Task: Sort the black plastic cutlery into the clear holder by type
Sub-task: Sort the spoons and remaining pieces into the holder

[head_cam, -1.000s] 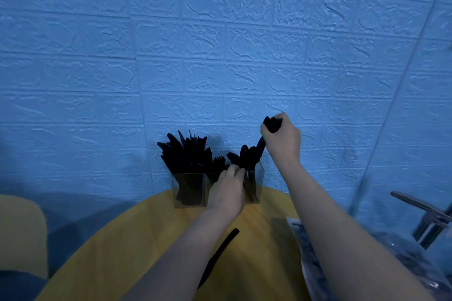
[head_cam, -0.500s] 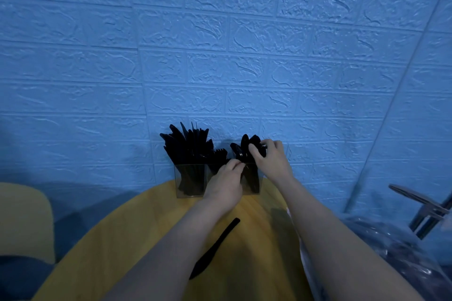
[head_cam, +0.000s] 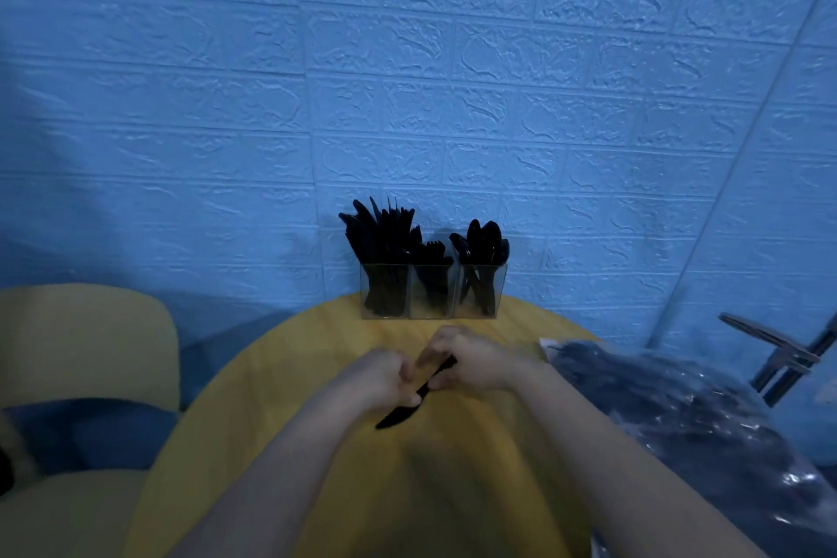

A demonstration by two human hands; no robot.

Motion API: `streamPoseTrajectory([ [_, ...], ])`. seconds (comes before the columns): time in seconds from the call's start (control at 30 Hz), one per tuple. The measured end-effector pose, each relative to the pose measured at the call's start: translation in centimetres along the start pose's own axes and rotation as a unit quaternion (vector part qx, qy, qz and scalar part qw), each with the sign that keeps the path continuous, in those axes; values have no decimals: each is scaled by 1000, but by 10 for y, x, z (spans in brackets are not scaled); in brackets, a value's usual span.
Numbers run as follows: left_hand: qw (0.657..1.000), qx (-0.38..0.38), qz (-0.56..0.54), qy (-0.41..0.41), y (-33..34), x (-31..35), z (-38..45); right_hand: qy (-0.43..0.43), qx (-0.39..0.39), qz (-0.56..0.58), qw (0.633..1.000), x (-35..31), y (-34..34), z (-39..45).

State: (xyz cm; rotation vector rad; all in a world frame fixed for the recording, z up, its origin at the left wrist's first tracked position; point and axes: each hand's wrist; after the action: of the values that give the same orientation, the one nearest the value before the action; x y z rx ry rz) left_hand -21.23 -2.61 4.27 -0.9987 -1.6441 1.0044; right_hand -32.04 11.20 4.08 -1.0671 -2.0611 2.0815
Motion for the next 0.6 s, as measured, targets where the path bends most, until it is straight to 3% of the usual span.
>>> streamPoseTrajectory([
  [0.23,998,66,19,-14,27,-5,-35,11,-27,-42,999,-16,14,-9],
  [0.37,994,103,-21,-34,26,-6,-41,27,-9,22,999,-24,17,-15],
  [0.43,989,133,-49,-37,18,-7,-41,19,26,26,999,-30,16,-18],
  [0.6,957,285,-54,15,-25,-6,-33,-39,202,13,978,-54,-6,-10],
])
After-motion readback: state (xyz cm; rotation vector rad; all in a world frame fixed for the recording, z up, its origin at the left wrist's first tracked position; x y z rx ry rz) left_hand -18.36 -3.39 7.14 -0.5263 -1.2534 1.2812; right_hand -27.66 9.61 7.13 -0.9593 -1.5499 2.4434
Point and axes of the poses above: each hand's wrist, its own z-axis towards the middle knuckle, its own y-axis out of the palm, x = y × z, and after that the axes turned 6 degrees about z, right-handed
